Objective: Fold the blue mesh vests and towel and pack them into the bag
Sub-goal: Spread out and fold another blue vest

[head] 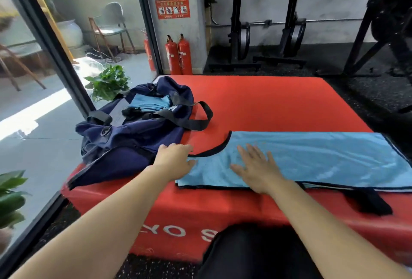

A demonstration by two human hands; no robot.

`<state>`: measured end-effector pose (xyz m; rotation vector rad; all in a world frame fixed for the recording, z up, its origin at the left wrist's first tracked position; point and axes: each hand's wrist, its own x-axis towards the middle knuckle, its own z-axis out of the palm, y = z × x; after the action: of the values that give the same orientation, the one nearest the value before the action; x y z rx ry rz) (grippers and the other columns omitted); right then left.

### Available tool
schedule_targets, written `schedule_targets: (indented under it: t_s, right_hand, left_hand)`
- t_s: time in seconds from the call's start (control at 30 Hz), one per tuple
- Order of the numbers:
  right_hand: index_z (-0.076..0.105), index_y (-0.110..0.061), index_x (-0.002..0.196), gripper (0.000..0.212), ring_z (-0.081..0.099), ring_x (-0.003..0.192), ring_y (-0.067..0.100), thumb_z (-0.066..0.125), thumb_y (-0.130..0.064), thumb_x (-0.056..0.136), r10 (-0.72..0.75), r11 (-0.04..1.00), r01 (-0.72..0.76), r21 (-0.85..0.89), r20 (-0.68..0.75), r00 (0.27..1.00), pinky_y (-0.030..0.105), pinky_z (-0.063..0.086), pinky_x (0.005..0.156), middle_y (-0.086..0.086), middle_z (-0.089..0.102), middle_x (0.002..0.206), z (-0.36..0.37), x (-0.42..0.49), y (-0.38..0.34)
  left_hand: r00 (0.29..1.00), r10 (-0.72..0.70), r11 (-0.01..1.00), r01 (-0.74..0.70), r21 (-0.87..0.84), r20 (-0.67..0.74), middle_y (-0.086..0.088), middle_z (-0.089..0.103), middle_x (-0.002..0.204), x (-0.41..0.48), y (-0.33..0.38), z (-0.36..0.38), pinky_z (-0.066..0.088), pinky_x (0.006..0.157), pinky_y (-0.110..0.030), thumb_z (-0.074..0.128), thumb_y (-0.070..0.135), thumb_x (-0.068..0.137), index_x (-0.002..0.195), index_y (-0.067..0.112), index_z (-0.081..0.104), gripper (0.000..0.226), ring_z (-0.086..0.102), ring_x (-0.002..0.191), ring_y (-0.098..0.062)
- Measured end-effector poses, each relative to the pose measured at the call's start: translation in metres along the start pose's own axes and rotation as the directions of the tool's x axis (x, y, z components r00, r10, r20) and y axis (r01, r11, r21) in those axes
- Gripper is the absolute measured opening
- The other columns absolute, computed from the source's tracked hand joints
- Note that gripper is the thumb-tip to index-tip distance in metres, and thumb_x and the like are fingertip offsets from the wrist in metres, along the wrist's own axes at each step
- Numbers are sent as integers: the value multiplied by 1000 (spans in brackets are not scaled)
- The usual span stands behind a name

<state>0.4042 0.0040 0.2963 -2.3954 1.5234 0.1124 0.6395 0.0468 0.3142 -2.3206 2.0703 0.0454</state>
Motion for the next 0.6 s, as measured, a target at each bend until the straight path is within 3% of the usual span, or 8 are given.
schedule_targets:
  t_s: [0.13, 0.3, 0.37, 0.47, 0.53, 0.6]
  right_hand:
    - [-5, -25, 156, 66, -12, 150, 19, 21, -53, 102, -23, 996, 21, 88, 27, 999, 46, -7, 121, 7, -9, 164, 20, 5, -47]
    - [-7, -29, 155, 64, -20, 148, 23, 14, -56, 101, 31, 999, -31, -11, 11, 999, 54, -11, 118, 7, -17, 162, 41, 6, -68]
    - [-8, -31, 155, 66, -21, 148, 24, 13, -60, 99, 51, 997, -50, -53, 14, 999, 56, -10, 117, 7, -19, 162, 43, 6, -70]
    - [-8, -34, 155, 70, -20, 148, 24, 12, -66, 97, 71, 997, -71, -30, -9, 997, 57, -8, 117, 7, -17, 162, 37, 10, -76]
    - [-7, -34, 155, 72, -19, 148, 24, 12, -69, 95, 63, 998, -63, -13, -44, 997, 57, -8, 117, 7, -14, 163, 34, 15, -81]
    - [-7, -36, 155, 73, -20, 148, 24, 11, -71, 94, 53, 998, -54, -33, -33, 998, 58, -9, 116, 8, -14, 163, 36, 17, -83]
  left_hand:
    - [999, 16, 990, -22, -143, -45, 12, 66, 105, -5, -18, 2, 31, 89, -35, 54, 34, 92, 115, 33, 65, 26, 51, 113, -19]
    - [992, 84, 980, -66, -186, 90, 4, 53, 114, 7, -22, 4, 31, 95, -35, 60, 48, 87, 107, 37, 66, 24, 49, 112, -19]
    - [993, 92, 980, -76, -186, 80, 4, 56, 105, 15, -22, 2, 34, 93, -36, 63, 51, 84, 81, 33, 63, 18, 51, 105, -20]
    - [992, 58, 890, 1, -456, 114, 8, 52, 65, 27, -31, -5, 41, 69, -30, 70, 47, 80, 59, 21, 49, 39, 53, 71, -16]
    - [982, 80, 843, 24, -537, 169, 7, 47, 58, 34, -36, -11, 37, 59, -27, 75, 37, 79, 58, 19, 46, 40, 45, 59, -12]
    - [976, 104, 863, 6, -506, 190, 5, 48, 62, 39, -37, -12, 38, 58, -27, 77, 29, 77, 61, 18, 47, 35, 45, 59, -13]
